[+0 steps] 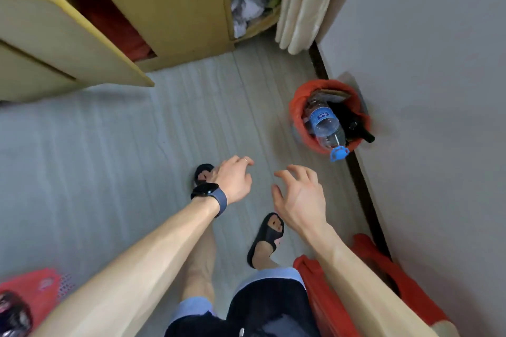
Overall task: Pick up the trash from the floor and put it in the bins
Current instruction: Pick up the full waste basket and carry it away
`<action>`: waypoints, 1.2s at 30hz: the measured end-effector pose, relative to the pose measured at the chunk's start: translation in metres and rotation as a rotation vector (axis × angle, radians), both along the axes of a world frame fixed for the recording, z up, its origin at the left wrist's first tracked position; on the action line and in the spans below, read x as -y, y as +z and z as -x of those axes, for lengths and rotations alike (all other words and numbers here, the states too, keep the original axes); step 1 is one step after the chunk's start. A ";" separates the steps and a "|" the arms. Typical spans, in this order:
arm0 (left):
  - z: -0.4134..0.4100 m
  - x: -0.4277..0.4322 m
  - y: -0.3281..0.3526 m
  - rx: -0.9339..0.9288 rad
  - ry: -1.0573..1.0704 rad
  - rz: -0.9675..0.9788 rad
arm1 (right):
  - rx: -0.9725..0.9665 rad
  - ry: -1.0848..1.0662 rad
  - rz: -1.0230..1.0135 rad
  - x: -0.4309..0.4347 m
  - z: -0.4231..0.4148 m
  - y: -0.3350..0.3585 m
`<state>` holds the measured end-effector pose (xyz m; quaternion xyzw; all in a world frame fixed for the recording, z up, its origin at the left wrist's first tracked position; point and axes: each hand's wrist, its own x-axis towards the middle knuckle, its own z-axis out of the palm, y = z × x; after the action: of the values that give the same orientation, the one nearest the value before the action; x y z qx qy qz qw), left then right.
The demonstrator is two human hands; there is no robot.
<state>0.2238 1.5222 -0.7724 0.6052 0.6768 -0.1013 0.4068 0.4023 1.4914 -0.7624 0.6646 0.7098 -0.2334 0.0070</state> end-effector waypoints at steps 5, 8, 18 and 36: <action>0.061 0.090 0.017 -0.077 0.255 -0.020 | -0.011 0.272 0.012 0.033 0.055 0.019; 0.108 0.154 0.021 -0.109 0.458 -0.004 | -0.015 0.443 0.069 0.061 0.107 0.030; 0.276 0.457 0.011 -0.174 0.991 0.141 | 0.036 0.968 0.261 0.236 0.338 0.022; 0.415 0.758 -0.071 -0.102 1.538 0.187 | 0.256 0.843 0.734 0.479 0.605 -0.091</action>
<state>-0.1911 0.7642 -0.8430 -0.0767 0.9130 0.1253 0.3805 -0.2030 1.0129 -0.8536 0.3011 0.7795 -0.3590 0.4158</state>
